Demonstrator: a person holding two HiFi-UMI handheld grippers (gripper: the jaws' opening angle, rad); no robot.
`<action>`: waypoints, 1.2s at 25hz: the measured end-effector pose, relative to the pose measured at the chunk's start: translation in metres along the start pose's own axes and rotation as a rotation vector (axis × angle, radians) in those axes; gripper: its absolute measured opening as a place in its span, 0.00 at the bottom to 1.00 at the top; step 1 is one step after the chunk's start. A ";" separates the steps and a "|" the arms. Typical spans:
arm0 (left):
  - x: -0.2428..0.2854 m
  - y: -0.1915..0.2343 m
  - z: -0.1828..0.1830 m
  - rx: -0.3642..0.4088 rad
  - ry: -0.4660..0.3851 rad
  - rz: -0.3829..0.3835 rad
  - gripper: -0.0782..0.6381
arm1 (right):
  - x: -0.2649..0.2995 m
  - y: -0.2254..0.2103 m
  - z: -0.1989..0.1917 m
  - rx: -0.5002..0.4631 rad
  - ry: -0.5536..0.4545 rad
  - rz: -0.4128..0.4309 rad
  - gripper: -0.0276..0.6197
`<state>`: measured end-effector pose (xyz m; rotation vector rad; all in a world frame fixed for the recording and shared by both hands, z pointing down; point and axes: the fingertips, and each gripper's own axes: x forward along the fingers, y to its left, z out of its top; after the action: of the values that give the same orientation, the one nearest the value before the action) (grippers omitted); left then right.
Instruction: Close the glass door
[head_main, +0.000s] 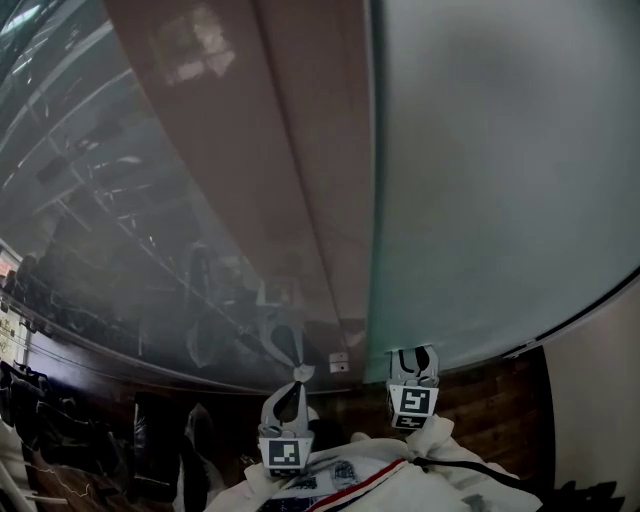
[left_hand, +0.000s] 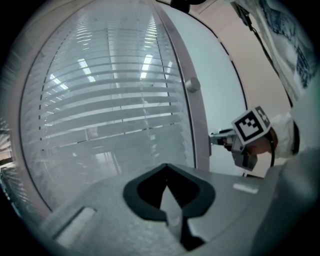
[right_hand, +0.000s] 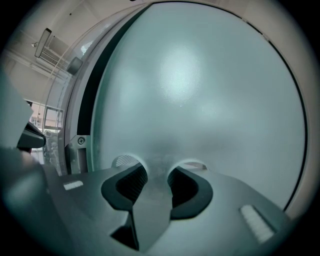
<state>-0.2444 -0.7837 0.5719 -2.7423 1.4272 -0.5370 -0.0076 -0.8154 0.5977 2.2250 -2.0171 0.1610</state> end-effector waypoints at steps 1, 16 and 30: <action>-0.001 -0.001 0.001 0.007 -0.002 -0.002 0.11 | 0.000 0.002 -0.001 -0.003 0.006 0.008 0.26; -0.066 -0.026 -0.024 -0.003 0.066 0.027 0.11 | 0.005 0.005 0.010 -0.002 -0.006 0.011 0.25; -0.178 -0.077 -0.061 0.047 -0.051 -0.137 0.11 | -0.199 0.007 -0.037 0.118 0.135 -0.076 0.05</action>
<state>-0.2956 -0.5874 0.5884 -2.8090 1.2075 -0.4924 -0.0341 -0.6146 0.6010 2.2870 -1.8968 0.4206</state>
